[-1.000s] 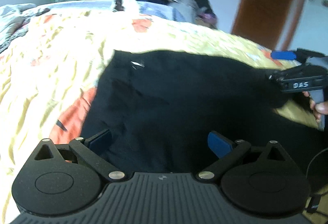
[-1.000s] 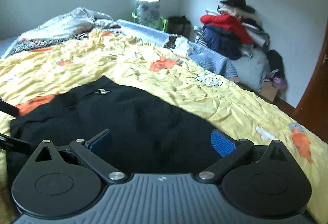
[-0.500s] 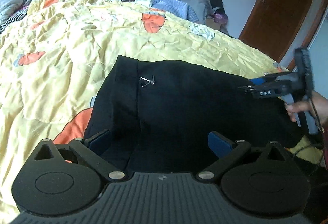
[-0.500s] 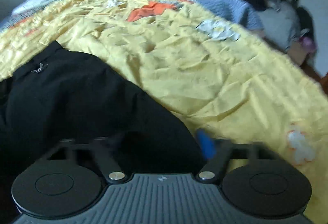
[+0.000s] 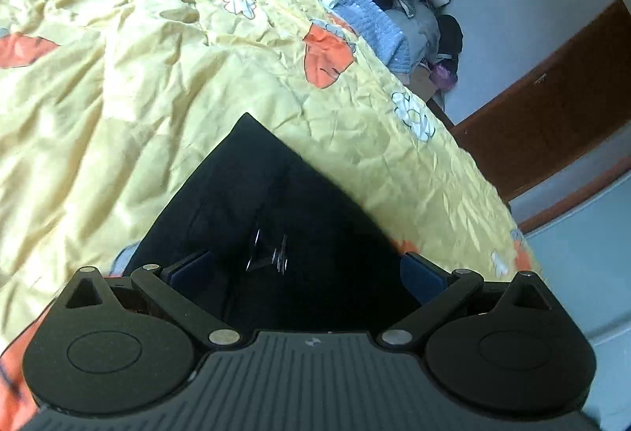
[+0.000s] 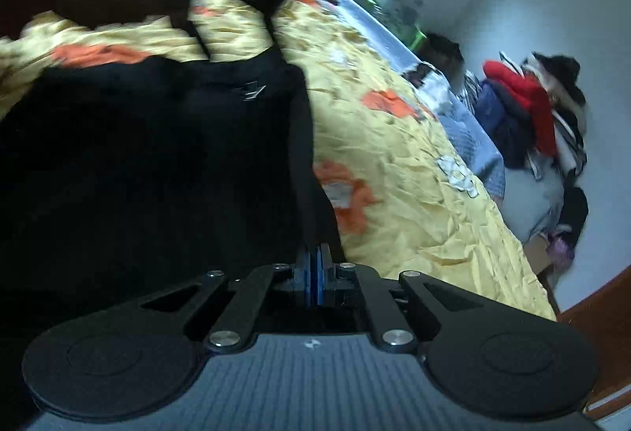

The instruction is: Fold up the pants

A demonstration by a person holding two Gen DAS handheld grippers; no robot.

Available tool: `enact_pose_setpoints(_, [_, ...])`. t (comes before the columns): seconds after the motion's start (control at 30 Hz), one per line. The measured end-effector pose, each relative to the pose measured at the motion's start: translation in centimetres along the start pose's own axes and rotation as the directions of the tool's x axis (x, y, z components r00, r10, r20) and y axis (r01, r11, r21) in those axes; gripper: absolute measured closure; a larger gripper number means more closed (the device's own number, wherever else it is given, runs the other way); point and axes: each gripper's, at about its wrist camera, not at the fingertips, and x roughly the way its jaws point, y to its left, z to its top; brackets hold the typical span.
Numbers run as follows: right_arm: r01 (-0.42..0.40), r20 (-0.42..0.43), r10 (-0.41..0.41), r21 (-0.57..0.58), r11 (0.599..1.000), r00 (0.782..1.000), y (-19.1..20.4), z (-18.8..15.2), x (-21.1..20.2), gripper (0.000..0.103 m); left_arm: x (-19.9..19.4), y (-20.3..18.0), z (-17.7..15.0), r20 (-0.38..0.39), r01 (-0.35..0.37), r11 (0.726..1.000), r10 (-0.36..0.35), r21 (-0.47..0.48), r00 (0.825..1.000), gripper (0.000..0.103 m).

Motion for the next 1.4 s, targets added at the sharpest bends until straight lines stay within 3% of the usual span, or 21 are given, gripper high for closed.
enact_pose_setpoints(0.17, [0.003,-0.003,-0.003,-0.024,1.000,1.000,1.7,-0.2,-0.6,0.100,3.0,0.6,1.8,-0.096,0.039,0.990,-0.052,-0.135,0.994,0.005])
enact_pose_setpoints(0.23, [0.009,-0.003,-0.009,-0.021,1.000,1.000,1.9,-0.3,-0.4,0.100,3.0,0.9,1.7,-0.104,0.037,0.984,-0.056,-0.177,0.993,0.018])
enact_pose_setpoints(0.3, [0.012,0.001,-0.012,0.001,1.000,1.000,1.7,-0.3,-0.2,0.100,2.5,1.2,1.2,-0.110,0.059,0.982,-0.080,-0.180,0.991,0.079])
enact_pose_setpoints(0.37, [0.014,0.008,-0.015,0.032,0.999,1.000,1.5,-0.2,-0.4,0.100,1.7,1.8,0.4,-0.116,0.097,0.973,-0.123,-0.208,0.986,0.094])
enact_pose_setpoints(0.4, [0.012,0.014,-0.013,0.050,0.999,1.000,1.7,-0.3,-0.8,0.100,0.9,2.0,-0.2,-0.100,0.108,0.973,-0.131,-0.204,0.986,0.096])
enact_pose_setpoints(0.5, [-0.029,0.044,0.023,0.138,0.990,0.999,1.9,-0.5,-2.3,0.100,-2.6,2.4,-2.2,-0.054,0.139,0.979,-0.148,-0.148,0.988,0.097])
enact_pose_setpoints(0.6, [-0.077,0.075,0.062,0.217,0.973,0.995,2.8,-1.2,-4.4,0.100,-6.3,3.1,-4.7,-0.066,0.171,0.982,-0.176,-0.084,0.982,0.099])
enact_pose_setpoints(0.77, [-0.191,0.119,0.159,0.339,0.921,0.980,6.0,-2.2,-8.5,0.100,-10.6,5.4,-9.0,-0.100,0.131,0.991,-0.130,-0.001,0.986,0.099])
enact_pose_setpoints(0.83, [-0.236,0.126,0.204,0.361,0.902,0.971,7.8,-2.4,-9.7,0.100,-11.3,6.1,-10.6,-0.132,0.102,0.994,-0.097,0.028,0.987,0.099])
enact_pose_setpoints(0.97, [-0.253,0.074,0.243,0.340,0.905,0.967,11.3,-2.6,-9.4,0.100,-11.0,7.1,-12.9,-0.155,0.039,0.995,-0.026,0.086,0.988,0.099])
enact_pose_setpoints(1.07, [-0.239,0.038,0.242,0.359,0.902,0.970,12.5,-3.4,-8.4,0.100,-11.7,7.5,-13.7,-0.155,0.042,0.994,-0.027,0.096,0.988,0.099])
enact_pose_setpoints(1.2, [-0.237,0.065,0.231,0.397,0.887,0.971,13.0,-3.8,-9.7,0.100,-12.1,7.5,-14.3,-0.147,0.027,0.992,-0.009,0.126,0.989,0.098])
enact_pose_setpoints(1.3, [-0.227,0.050,0.228,0.430,0.874,0.972,13.3,-4.5,-9.1,0.100,-11.2,7.6,-14.7,-0.161,0.003,0.993,0.016,0.122,0.987,0.092])
enact_pose_setpoints(1.33, [-0.223,0.052,0.224,0.447,0.866,0.973,13.4,-4.7,-8.8,0.099,-11.4,7.4,-14.8,-0.155,-0.001,0.992,0.021,0.125,0.988,0.083])
enact_pose_setpoints(1.4, [-0.235,0.072,0.229,0.491,0.839,0.971,13.3,-5.0,-9.1,0.096,-12.2,7.0,-15.0,-0.152,-0.017,0.988,0.041,0.154,0.987,0.074])
